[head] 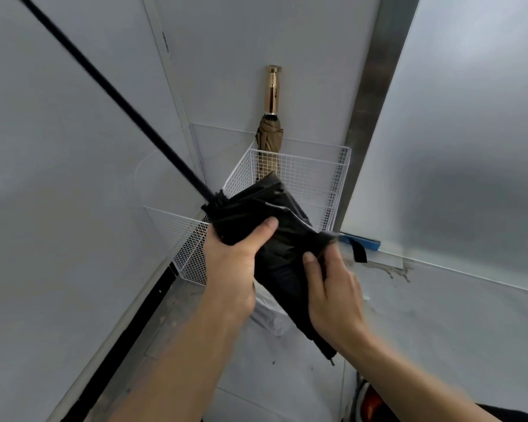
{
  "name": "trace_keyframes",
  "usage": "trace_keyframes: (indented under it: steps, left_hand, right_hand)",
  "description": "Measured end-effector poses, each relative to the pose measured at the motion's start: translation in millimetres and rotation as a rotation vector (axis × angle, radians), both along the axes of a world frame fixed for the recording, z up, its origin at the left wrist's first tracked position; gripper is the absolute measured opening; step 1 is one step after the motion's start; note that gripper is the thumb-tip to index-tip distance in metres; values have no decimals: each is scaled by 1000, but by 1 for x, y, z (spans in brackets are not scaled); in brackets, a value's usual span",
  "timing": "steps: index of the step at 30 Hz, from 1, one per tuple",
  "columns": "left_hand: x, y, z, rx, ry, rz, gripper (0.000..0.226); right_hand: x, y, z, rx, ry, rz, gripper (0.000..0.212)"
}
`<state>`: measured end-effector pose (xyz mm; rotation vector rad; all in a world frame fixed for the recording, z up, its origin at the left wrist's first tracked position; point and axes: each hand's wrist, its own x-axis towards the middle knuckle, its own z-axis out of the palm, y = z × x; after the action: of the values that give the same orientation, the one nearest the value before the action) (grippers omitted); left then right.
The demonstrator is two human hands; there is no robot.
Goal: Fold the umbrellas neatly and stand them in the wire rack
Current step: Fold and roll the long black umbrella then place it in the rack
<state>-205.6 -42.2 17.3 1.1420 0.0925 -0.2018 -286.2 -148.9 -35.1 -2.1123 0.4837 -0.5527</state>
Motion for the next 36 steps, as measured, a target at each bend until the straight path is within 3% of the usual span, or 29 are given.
trace_keyframes:
  steps: [2,6,12,15,20,23,27,31,36]
  left_hand:
    - [2,-3,-2,0,94,157,44]
    - [16,-1,-11,100,105,282,34]
    - [21,5,-12,223,0,284,29]
    - [17,3,-10,231,-32,236,27]
    - [4,-1,5,3,21,-33,25]
    - [4,2,10,-152,100,-162,41]
    - [9,13,14,-151,111,-281,24]
    - [14,18,14,-181,105,-329,26]
    - [8,5,5,-93,8,-172,46]
  right_hand:
    - [-2,8,-3,120,24,38,15]
    - [-2,1,6,673,43,77,23]
    - [1,-14,16,633,-157,61,28]
    - [4,-19,13,659,-154,27,27]
    - [15,-23,10,862,74,13,17]
    - [15,-18,9,1048,275,157,18]
    - [6,-8,16,1218,438,440,30]
    - [4,2,16,1097,335,336,27]
    - [6,-6,7,375,84,89,19]
